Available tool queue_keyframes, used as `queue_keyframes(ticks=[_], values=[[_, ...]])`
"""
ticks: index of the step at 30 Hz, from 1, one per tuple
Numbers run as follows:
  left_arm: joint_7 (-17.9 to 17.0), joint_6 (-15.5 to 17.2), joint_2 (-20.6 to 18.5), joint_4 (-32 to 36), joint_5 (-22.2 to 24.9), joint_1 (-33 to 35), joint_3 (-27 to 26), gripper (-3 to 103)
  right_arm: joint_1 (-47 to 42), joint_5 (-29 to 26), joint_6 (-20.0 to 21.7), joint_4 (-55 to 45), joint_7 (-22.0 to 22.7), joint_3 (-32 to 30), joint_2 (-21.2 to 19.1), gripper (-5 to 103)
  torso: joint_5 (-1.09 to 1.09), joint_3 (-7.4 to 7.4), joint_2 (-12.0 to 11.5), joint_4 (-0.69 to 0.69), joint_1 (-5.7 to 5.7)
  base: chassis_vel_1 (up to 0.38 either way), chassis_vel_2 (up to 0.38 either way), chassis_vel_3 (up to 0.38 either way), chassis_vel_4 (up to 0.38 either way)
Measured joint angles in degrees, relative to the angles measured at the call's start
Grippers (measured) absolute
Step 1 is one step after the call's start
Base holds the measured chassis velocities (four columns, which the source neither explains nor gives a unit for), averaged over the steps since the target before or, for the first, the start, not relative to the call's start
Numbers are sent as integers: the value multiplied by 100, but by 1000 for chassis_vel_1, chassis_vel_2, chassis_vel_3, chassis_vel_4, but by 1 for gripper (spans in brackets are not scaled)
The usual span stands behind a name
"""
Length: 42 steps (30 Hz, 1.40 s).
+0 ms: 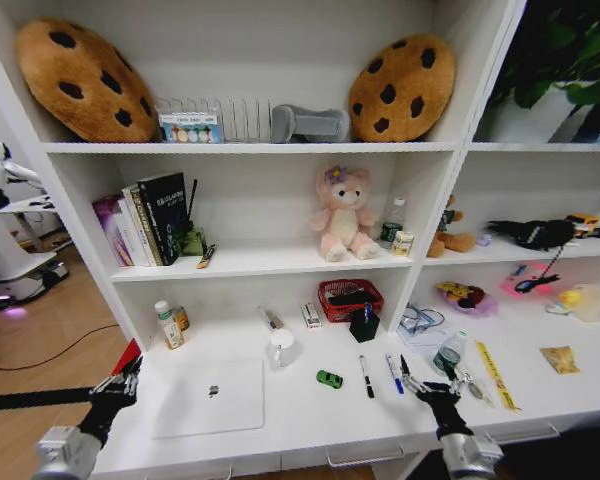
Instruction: Organize the objects on the table.
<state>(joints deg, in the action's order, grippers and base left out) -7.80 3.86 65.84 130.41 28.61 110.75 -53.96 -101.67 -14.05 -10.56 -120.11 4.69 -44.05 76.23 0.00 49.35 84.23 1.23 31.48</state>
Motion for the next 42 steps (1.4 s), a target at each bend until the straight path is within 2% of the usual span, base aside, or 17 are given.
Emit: queue_keyframes(ticks=[3,6,10,12,13,14,20,24,30,32,33,35,36,38,39,40,42], values=[[-37,31,258,143,43,-28,-59,34,-42,2,39,-112,2,5,-32,100,0,0,0,-2,0,0,0,0,0],[-68,62,644,411,64,-40,-146,49,-112,50,78,-216,-98,130,-69,100,1,0,0,-1,0,0,0,0,0],[-29,66,733,566,18,48,-153,61,-150,74,79,-257,-140,198,-84,100,1,1,0,-1,0,0,0,0,0],[92,64,840,691,-84,113,-145,72,-197,80,52,-313,-191,248,-108,100,1,0,0,-1,0,0,0,0,0],[124,59,875,714,-132,125,-129,72,-215,78,44,-335,-206,264,-119,100,0,0,0,-1,0,0,0,0,0],[182,33,919,736,-224,148,-97,83,-233,42,28,-363,-221,283,-136,100,0,0,0,-1,0,0,0,0,0],[303,-73,1091,762,-465,213,-58,97,-289,-131,-34,-420,-322,333,-179,100,0,0,0,-1,0,0,0,0,0],[300,-118,1270,728,-531,179,-15,100,-305,-182,-32,-364,-385,491,-179,100,-1,0,0,-2,0,0,0,0,0],[327,-155,1274,680,-637,177,71,100,-144,-304,101,26,-634,803,-224,100,0,0,0,1,0,0,0,0,0],[330,-168,1247,648,-672,183,79,100,64,-516,155,234,-1176,958,-424,100,2,0,0,-2,0,0,0,0,0],[330,-168,1247,648,-672,183,79,100,64,-516,155,234,-1176,958,-424,100,2,0,0,-2,0,0,0,0,0],[331,-167,1170,632,-677,177,77,100,295,-663,258,342,-1679,1063,-900,100,-1,1,0,-1,0,0,0,0,0],[331,-167,1170,632,-677,177,77,100,295,-663,258,342,-1679,1063,-900,100,-1,1,0,-1,0,0,0,0,0],[332,-166,1142,631,-678,156,62,100,494,-740,253,461,-2058,1109,-1392,100,-1,1,0,-2,0,0,0,0,0],[332,-166,1142,631,-678,156,62,100,494,-740,253,461,-2058,1109,-1392,100,-1,1,0,-2,0,0,0,0,0],[332,-158,1149,630,-688,151,59,100,636,-887,176,589,-2396,1130,-1695,100,0,1,0,-2,0,0,0,0,0],[331,-122,1188,628,-736,146,67,100,780,-1042,71,776,-2851,1133,-1976,100,0,1,0,-2,1,0,0,0,0]])
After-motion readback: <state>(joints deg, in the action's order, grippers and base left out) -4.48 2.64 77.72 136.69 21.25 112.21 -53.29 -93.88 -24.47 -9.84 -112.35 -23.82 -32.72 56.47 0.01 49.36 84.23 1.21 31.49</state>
